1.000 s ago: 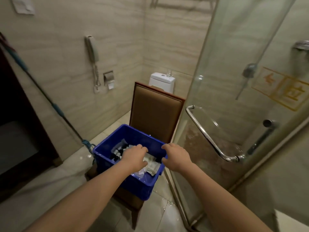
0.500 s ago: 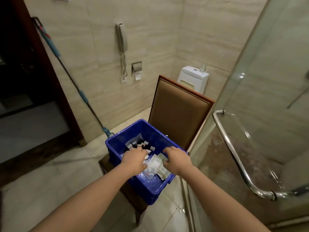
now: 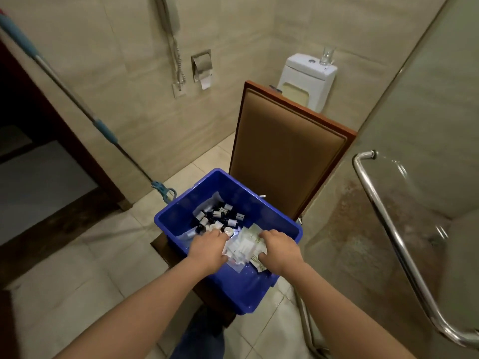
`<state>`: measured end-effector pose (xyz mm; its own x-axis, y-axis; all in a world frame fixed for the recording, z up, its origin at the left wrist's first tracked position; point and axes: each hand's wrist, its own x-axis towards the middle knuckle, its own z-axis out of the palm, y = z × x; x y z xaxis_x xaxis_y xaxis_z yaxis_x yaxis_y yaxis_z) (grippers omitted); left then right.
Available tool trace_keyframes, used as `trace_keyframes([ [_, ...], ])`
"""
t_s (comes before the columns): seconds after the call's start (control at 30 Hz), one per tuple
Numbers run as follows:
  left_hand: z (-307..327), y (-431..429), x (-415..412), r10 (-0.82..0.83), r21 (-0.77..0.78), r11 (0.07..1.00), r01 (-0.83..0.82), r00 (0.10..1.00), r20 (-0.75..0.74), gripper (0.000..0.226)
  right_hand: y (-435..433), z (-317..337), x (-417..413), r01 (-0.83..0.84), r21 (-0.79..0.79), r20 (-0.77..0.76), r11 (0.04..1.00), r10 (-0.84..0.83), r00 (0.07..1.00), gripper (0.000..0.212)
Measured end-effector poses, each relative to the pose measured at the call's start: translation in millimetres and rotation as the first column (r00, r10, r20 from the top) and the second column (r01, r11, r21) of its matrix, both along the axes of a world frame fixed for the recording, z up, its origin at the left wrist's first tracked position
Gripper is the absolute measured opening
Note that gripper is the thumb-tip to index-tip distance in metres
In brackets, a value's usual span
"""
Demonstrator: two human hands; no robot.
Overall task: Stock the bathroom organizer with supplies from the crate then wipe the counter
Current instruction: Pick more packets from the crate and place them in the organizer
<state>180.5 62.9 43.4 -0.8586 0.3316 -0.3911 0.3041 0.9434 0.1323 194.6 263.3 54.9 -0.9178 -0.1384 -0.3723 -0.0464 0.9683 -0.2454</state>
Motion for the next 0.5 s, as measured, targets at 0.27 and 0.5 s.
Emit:
trace_keyframes([
  [0.27, -50, -3, -91, -0.126, 0.028, 0.992, 0.123, 0.982, 0.139, 0.052, -8, -43, -56, 0.19, -0.008, 0.164, 0.982, -0.187, 0.969, 0.048],
  [0.5, -105, 12, -147, -0.216, 0.056, 0.976, 0.208, 0.942, 0.258, 0.054, -8, -93, -81, 0.389, 0.013, 0.298, 0.921, -0.374, 0.878, 0.046],
])
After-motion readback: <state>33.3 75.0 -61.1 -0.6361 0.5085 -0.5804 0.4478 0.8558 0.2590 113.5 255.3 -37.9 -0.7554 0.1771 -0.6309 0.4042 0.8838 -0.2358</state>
